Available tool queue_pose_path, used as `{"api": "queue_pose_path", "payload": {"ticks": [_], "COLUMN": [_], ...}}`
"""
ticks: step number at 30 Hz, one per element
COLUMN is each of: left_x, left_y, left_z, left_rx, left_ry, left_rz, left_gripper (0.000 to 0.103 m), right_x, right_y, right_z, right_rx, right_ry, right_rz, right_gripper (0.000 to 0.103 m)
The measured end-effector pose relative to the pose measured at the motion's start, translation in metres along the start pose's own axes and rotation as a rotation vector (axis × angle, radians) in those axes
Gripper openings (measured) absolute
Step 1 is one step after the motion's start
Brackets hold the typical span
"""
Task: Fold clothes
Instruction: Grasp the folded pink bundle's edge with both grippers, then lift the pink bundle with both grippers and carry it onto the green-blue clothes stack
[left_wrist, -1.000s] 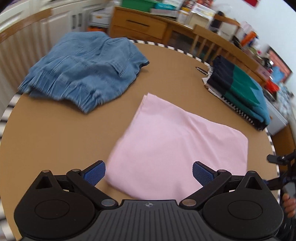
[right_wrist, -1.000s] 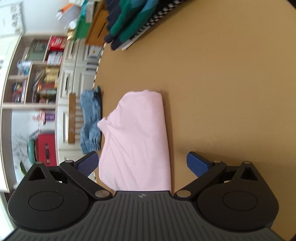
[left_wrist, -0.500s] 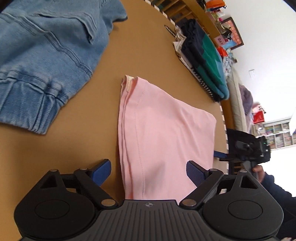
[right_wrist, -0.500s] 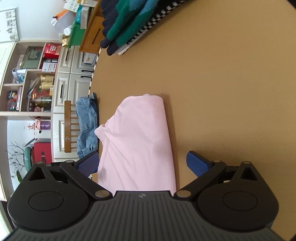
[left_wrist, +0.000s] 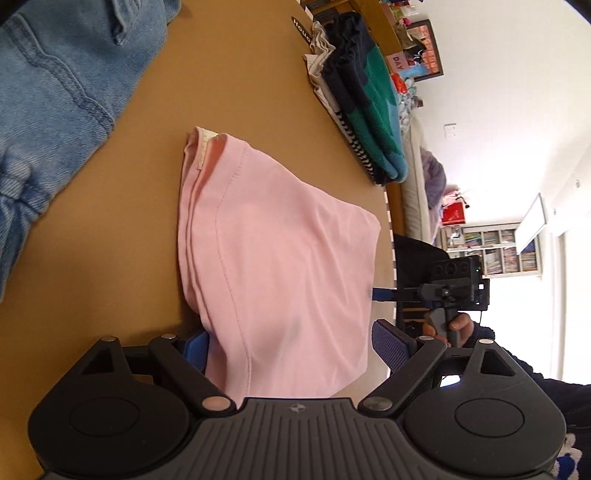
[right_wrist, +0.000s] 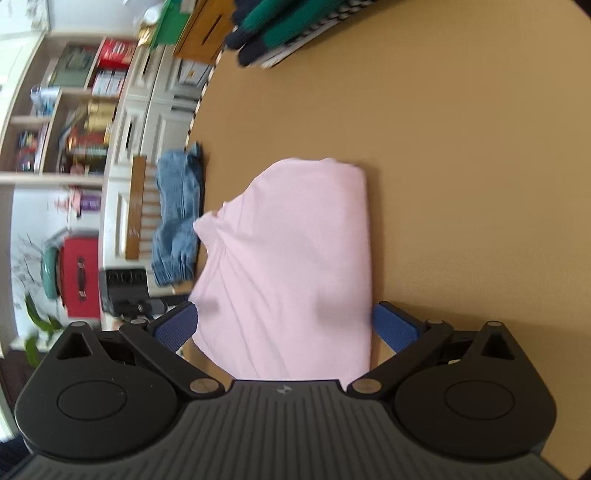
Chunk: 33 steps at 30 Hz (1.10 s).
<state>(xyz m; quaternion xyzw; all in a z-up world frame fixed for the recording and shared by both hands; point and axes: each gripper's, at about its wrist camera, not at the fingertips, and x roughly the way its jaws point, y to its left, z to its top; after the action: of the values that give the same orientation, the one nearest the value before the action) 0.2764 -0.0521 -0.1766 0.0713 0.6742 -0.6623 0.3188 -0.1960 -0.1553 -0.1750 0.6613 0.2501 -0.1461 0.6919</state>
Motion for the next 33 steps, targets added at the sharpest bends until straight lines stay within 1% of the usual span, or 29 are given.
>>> {"api": "queue_pose_path", "payload": {"ticks": [1, 3, 4, 5, 6, 8, 9, 10, 12, 13, 15, 16, 17, 18, 19, 20, 23, 25, 28, 29, 33], "left_x": [0.001, 0.002, 0.003, 0.004, 0.005, 0.008, 0.009, 0.011, 0.021, 0.027, 0.039, 0.045, 0.049, 0.053, 0.058, 0.059, 0.059, 0.058, 0.057, 0.047, 0.042], "left_y": [0.001, 0.002, 0.003, 0.003, 0.003, 0.002, 0.001, 0.001, -0.005, -0.01, -0.015, -0.017, -0.016, -0.014, -0.012, -0.011, -0.013, -0.012, -0.016, -0.016, -0.03], "left_z": [0.001, 0.003, 0.004, 0.005, 0.006, 0.006, 0.007, 0.007, 0.006, 0.006, 0.006, 0.006, 0.005, 0.004, 0.002, 0.0, -0.005, -0.008, -0.011, -0.016, -0.019], "left_rx": [-0.003, -0.014, -0.018, -0.021, -0.028, -0.043, -0.051, -0.06, -0.053, -0.038, -0.022, -0.023, -0.039, -0.053, -0.061, -0.064, -0.05, -0.068, -0.068, -0.065, -0.049], "left_ry": [0.005, 0.012, 0.018, 0.02, 0.022, 0.021, 0.017, 0.014, 0.021, 0.03, 0.037, 0.034, 0.03, 0.027, 0.021, 0.013, -0.003, -0.017, -0.036, -0.042, -0.062], "left_rz": [-0.01, -0.02, -0.021, -0.022, -0.022, -0.022, -0.022, -0.022, -0.022, -0.021, -0.018, -0.015, 0.006, 0.048, 0.075, 0.057, 0.063, 0.064, 0.052, 0.04, -0.004], "left_gripper": [0.089, 0.088, 0.087, 0.087, 0.087, 0.087, 0.087, 0.087, 0.087, 0.087, 0.085, 0.073, 0.06, 0.027, 0.018, 0.018, 0.018, 0.018, 0.018, 0.018, 0.018], "right_x": [0.002, 0.004, 0.006, 0.009, 0.015, 0.029, 0.034, 0.034, 0.034, 0.034, 0.034, 0.033, 0.033, 0.033, 0.033, 0.032, 0.028, 0.025, 0.018, 0.015, 0.004], "right_y": [0.002, -0.003, -0.006, -0.009, -0.014, -0.028, -0.036, -0.035, -0.026, -0.025, -0.024, -0.024, -0.022, -0.019, -0.016, -0.014, -0.012, -0.011, -0.007, -0.005, 0.009], "right_z": [0.001, 0.003, 0.005, 0.006, 0.005, 0.002, -0.001, -0.002, -0.005, -0.007, -0.01, -0.011, -0.013, -0.014, -0.015, -0.017, -0.019, -0.022, -0.023, -0.024, -0.024], "right_rx": [-0.008, 0.038, 0.066, 0.088, 0.128, 0.221, 0.263, 0.247, 0.198, 0.192, 0.191, 0.191, 0.183, 0.174, 0.155, 0.151, 0.146, 0.153, 0.136, 0.132, 0.103], "right_ry": [0.006, 0.014, 0.022, 0.027, 0.044, 0.08, 0.083, 0.077, 0.07, 0.059, 0.045, 0.038, 0.029, 0.021, 0.011, 0.004, -0.019, -0.031, -0.055, -0.064, -0.09], "right_rz": [0.002, 0.045, 0.063, 0.061, 0.059, 0.054, 0.083, 0.089, 0.06, 0.06, 0.058, 0.058, 0.048, 0.037, 0.024, 0.015, 0.003, 0.01, 0.013, 0.022, 0.042], "right_gripper": [0.103, 0.102, 0.094, 0.076, 0.065, 0.011, 0.008, 0.009, 0.013, 0.014, 0.013, 0.012, 0.012, 0.012, 0.013, 0.013, 0.013, 0.013, 0.013, 0.013, 0.012]}}
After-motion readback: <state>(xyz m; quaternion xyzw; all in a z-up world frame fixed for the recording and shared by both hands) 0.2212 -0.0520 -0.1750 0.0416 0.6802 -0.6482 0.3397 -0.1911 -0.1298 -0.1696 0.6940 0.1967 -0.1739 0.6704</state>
